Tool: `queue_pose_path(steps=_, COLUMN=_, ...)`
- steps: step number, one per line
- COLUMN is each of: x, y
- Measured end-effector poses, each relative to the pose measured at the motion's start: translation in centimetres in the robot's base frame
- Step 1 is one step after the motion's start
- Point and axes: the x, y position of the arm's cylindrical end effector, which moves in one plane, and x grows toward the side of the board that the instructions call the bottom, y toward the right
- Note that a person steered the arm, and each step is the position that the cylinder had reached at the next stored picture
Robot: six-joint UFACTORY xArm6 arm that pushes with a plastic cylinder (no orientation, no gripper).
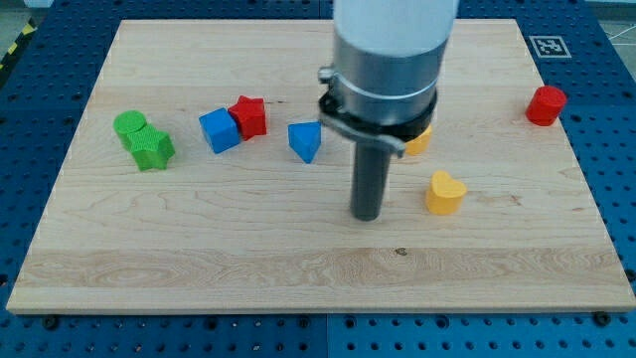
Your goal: Push the yellow heart towards bottom right
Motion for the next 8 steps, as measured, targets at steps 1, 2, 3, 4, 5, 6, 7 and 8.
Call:
queue_pose_path(steps=1, x=-0.4, y=3.4)
queue_pose_path(steps=2, x=-0.4, y=3.4)
queue_pose_path(steps=3, x=-0.3, y=5.4)
queue_pose_path(steps=4, x=-0.3, y=7.5)
queue_pose_path(steps=5, x=-0.3, y=5.0)
queue_pose_path(steps=6, x=-2.7, y=4.0)
queue_pose_path(steps=7, x=-3.7, y=9.1)
queue_pose_path(steps=8, x=-3.7, y=10.6)
